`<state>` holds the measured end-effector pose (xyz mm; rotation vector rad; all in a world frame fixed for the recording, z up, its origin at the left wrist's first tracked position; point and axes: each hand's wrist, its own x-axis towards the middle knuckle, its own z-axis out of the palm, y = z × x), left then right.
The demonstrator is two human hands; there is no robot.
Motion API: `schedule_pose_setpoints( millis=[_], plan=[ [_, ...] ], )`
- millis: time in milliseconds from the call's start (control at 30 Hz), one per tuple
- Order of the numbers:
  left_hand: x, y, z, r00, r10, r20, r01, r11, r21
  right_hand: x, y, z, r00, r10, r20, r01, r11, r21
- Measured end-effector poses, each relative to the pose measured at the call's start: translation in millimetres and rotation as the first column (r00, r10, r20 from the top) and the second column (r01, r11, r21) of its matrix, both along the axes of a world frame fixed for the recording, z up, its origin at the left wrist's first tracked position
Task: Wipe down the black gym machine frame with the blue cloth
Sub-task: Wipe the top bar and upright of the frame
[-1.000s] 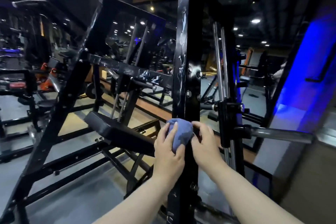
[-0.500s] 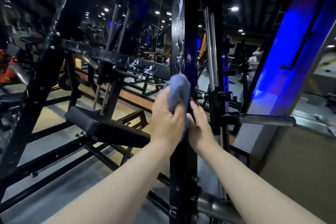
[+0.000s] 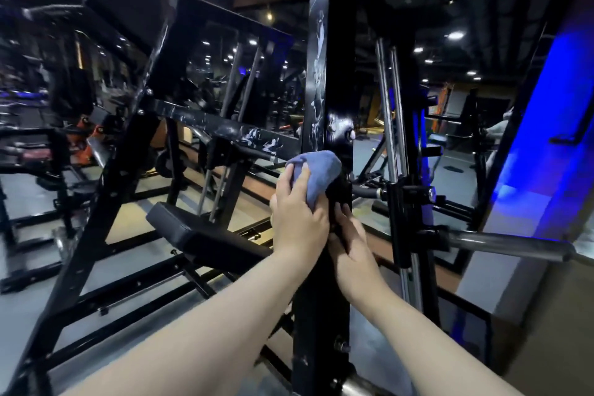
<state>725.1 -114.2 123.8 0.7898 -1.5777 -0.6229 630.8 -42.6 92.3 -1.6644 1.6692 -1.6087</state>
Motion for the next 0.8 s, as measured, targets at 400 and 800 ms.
schedule_pose_setpoints(
  millis=[400,800],
  plan=[
    [13.7,10.9,-8.4,0.974,0.132,0.186,-0.115,0.989,-0.097,2.8,-35.0,31.5,0.982,-0.187,0.034,0.190,0.968,-0.162],
    [35.3,-40.4,3.3,0.922,0.251,0.297,-0.057,0.843,-0.535,21.4,-63.0,9.0,0.962,-0.181,0.205,0.236,0.927,-0.292]
  ],
)
